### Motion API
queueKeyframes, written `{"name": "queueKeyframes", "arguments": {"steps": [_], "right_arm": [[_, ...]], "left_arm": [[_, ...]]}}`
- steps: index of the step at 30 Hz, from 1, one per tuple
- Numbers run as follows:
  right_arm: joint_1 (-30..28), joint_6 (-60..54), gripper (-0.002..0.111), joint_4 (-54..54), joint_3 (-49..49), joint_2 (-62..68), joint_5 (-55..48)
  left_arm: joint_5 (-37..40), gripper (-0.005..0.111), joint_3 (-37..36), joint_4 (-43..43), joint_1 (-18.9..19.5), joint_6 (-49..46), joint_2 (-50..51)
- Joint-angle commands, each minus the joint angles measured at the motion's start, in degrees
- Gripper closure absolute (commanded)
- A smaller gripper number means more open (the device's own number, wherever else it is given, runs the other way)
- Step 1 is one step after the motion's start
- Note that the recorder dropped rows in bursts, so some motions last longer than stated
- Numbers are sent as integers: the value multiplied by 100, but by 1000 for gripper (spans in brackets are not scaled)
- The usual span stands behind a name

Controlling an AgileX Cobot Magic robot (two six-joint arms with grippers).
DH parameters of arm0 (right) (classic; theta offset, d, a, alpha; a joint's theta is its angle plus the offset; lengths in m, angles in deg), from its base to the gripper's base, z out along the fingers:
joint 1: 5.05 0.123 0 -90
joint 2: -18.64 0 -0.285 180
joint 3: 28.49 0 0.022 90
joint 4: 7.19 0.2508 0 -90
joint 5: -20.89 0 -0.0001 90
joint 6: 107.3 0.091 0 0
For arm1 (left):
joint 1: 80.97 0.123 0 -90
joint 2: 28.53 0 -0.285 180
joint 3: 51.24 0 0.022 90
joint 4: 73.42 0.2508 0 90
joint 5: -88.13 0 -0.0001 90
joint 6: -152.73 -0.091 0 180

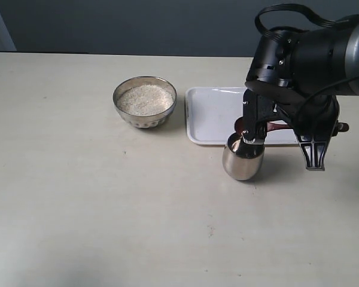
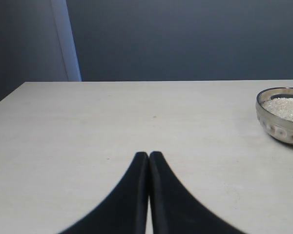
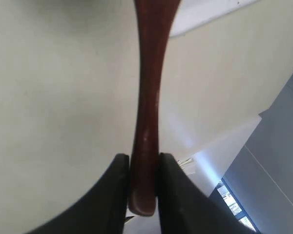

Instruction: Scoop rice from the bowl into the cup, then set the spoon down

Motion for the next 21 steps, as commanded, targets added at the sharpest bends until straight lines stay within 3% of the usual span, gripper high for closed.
{"name": "queueKeyframes", "arguments": {"steps": [1,16,21], "right_arm": [[1,21,108,-69,-22,-55,11],[1,77,108,-30,-22,-206,11],[321,118,108,-310,-355,-206,11]], "left_arm": [[-27,106,-29,0,-46,15,2],[-27,106,-29,0,-46,15,2],[-27,106,-29,0,-46,15,2]]}}
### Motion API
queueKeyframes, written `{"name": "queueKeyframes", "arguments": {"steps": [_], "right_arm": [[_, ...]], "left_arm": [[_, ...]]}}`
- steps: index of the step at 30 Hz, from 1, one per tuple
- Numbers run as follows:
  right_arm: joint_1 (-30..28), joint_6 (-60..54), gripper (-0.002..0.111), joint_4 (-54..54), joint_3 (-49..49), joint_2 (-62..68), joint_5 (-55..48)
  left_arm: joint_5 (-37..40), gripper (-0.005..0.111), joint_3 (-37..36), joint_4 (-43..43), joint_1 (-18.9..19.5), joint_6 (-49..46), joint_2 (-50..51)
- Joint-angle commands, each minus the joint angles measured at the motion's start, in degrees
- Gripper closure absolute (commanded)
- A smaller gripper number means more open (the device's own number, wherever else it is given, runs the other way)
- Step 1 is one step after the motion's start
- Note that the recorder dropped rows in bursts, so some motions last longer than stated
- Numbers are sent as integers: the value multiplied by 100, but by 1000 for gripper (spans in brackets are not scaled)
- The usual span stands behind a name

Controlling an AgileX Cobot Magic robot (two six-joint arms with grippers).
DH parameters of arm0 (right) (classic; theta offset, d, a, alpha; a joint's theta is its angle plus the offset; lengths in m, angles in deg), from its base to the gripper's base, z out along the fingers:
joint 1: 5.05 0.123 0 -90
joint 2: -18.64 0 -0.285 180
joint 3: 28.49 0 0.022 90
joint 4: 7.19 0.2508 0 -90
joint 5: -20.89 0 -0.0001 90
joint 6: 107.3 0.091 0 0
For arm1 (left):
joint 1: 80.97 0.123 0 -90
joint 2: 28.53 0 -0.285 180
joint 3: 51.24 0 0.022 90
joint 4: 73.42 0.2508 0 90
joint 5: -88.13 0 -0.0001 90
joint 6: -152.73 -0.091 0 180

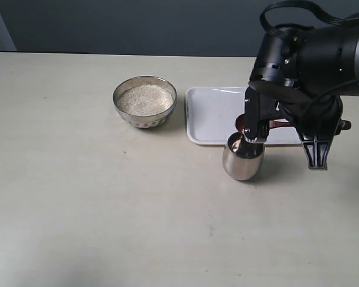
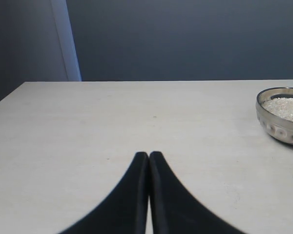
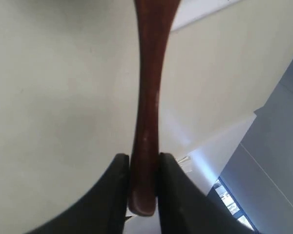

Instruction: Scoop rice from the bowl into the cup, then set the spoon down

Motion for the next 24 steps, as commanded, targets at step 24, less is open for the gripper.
{"name": "queueKeyframes", "arguments": {"steps": [24], "right_arm": [[728,1082,108,-1585,-741,-59,11]], "left_arm": [[-27,106,-29,0,-46,15,2]]}}
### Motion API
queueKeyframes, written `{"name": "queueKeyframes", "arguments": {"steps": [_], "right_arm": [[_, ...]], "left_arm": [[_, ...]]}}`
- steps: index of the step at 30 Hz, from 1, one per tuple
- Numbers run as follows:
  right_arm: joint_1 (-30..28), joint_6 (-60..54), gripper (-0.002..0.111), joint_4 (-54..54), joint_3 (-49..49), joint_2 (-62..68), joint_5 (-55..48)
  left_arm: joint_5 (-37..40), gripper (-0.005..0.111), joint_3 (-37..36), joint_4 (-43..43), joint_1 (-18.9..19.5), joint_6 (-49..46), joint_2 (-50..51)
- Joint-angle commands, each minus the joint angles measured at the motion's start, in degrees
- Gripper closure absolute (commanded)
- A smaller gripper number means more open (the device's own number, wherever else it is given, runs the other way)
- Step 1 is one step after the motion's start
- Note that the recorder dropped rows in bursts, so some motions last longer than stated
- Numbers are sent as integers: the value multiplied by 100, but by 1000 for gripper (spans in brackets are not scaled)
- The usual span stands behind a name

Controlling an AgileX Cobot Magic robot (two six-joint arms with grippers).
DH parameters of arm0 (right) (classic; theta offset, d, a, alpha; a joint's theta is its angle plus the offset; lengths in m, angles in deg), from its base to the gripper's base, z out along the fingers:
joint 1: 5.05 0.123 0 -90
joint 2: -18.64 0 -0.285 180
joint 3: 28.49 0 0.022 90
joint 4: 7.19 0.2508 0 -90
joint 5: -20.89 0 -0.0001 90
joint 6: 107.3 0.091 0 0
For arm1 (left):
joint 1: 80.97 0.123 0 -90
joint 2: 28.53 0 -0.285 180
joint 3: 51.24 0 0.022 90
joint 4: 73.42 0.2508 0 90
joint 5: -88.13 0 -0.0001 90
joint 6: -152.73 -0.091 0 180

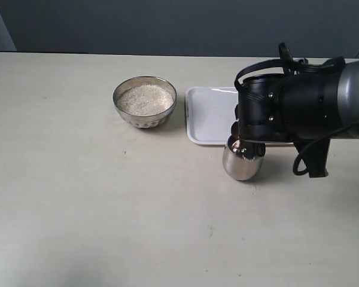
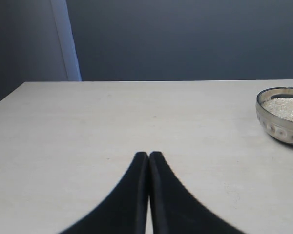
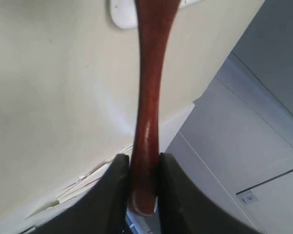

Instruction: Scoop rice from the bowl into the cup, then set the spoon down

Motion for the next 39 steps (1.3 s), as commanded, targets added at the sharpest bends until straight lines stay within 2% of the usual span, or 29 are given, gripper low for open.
{"name": "queueKeyframes", "arguments": {"steps": [1,39], "right_arm": [[43,75,108,-183,-29,-57,0],[43,190,108,-588,-29,-171,0]], "left_arm": [[-27,106,-29,0,-46,15,2],[-27,106,-29,0,-46,15,2]]}}
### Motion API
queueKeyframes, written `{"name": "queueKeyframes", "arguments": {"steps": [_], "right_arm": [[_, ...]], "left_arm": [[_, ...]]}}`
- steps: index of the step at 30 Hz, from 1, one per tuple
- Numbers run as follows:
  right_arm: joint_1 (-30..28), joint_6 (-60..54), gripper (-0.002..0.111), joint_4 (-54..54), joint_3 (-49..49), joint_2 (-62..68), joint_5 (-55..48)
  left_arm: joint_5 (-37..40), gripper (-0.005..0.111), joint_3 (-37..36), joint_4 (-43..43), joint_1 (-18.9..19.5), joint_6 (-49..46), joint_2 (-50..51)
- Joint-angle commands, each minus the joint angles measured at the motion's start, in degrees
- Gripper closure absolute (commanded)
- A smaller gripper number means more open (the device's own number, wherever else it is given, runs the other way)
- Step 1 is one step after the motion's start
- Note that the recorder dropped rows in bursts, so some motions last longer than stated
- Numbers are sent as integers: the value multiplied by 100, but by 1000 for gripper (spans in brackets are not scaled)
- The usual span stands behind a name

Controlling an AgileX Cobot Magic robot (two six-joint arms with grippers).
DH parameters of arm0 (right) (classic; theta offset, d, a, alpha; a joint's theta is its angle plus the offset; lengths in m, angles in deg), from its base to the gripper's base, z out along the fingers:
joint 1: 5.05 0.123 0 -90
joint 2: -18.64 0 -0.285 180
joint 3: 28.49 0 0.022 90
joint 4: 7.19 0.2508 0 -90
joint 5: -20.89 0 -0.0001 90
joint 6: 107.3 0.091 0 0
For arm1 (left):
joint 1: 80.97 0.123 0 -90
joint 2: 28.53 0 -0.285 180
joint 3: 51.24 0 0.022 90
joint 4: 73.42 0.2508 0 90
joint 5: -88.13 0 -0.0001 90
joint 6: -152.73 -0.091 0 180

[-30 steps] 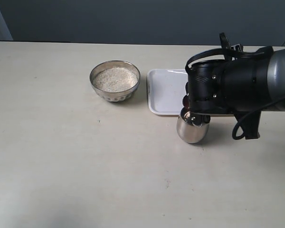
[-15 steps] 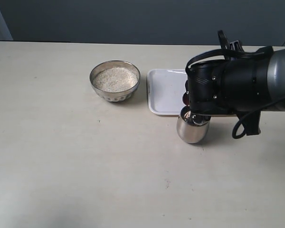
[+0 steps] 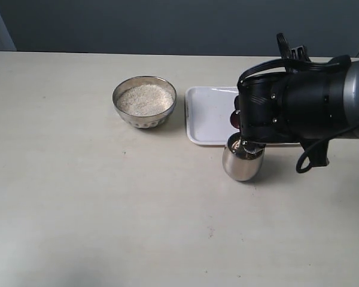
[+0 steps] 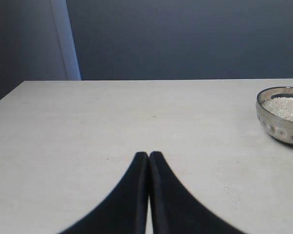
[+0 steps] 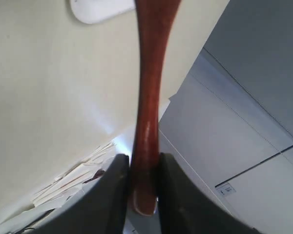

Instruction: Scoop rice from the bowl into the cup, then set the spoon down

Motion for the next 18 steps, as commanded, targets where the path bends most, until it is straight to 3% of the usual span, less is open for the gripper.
{"name": "queueKeyframes", "arguments": {"steps": [1,18], "right_arm": [[11,44,108,-66,-17,-68,-10],[193,485,108,-575,-577,-418,-10]], "left_arm": [[-27,106,-29,0,-46,15,2],[-27,106,-29,0,-46,15,2]]}}
